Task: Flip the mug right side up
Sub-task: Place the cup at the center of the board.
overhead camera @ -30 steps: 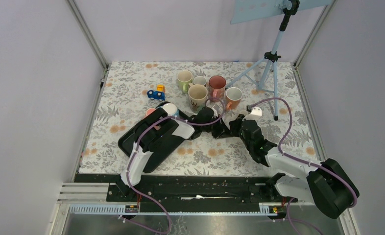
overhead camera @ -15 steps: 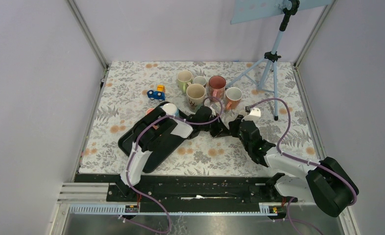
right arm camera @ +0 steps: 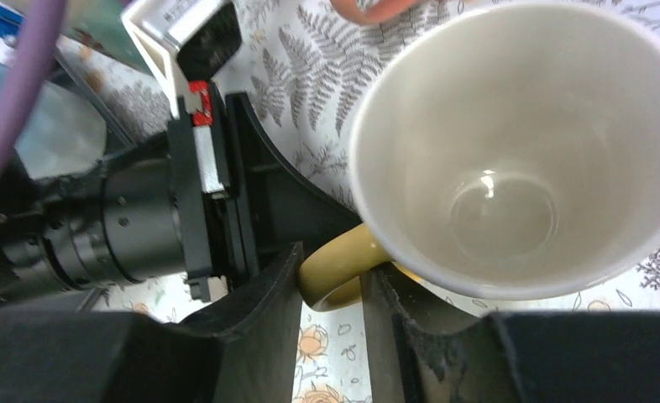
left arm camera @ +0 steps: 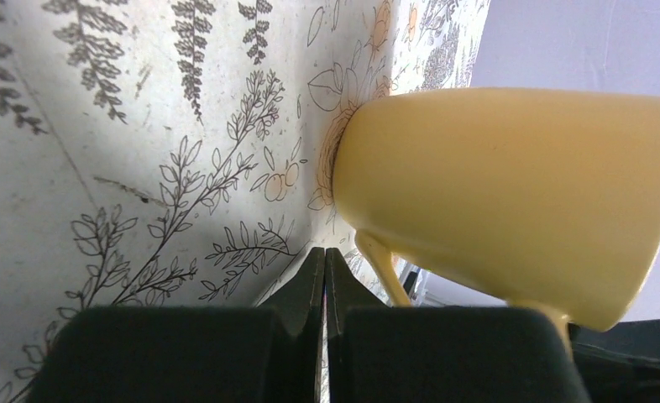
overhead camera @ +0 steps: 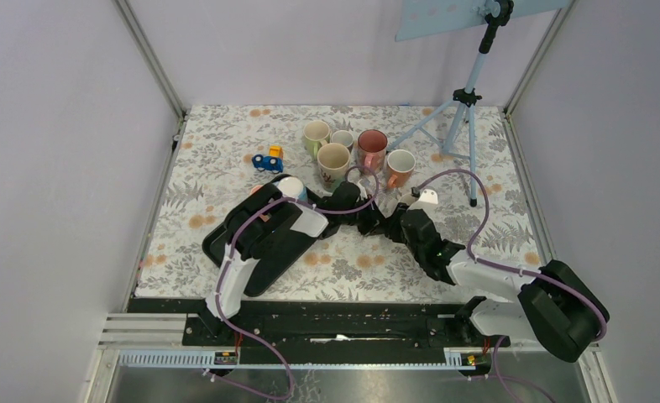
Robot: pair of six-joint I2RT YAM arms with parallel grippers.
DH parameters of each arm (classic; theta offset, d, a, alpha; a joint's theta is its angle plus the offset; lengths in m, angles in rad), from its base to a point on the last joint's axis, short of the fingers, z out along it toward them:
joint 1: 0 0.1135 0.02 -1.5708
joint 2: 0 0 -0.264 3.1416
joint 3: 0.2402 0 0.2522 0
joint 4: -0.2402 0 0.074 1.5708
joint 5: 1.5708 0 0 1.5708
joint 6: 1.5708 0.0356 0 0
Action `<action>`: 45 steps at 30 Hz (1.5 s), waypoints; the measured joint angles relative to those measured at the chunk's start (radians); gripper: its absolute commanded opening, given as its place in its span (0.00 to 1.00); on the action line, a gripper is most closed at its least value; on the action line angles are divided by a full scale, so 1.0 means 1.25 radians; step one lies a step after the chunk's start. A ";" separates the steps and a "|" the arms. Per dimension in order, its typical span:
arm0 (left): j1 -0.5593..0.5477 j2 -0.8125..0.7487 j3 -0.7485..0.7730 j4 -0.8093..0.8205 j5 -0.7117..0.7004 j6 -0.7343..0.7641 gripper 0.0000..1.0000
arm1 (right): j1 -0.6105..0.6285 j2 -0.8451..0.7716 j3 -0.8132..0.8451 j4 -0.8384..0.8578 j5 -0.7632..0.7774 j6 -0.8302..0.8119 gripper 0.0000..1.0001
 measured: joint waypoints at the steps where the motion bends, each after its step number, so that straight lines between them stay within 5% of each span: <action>1: 0.000 0.000 -0.001 0.003 0.000 0.000 0.00 | 0.005 0.004 0.000 -0.013 0.000 0.004 0.40; 16: 0.009 -0.024 -0.026 0.014 0.009 -0.003 0.00 | 0.016 0.010 0.032 -0.111 0.014 0.036 0.57; 40: 0.009 -0.051 -0.025 -0.005 0.012 0.004 0.00 | 0.016 -0.027 0.058 -0.235 0.095 0.041 0.68; 45: 0.009 -0.060 -0.023 -0.034 0.012 0.013 0.00 | 0.016 -0.018 0.082 -0.259 0.111 0.034 0.77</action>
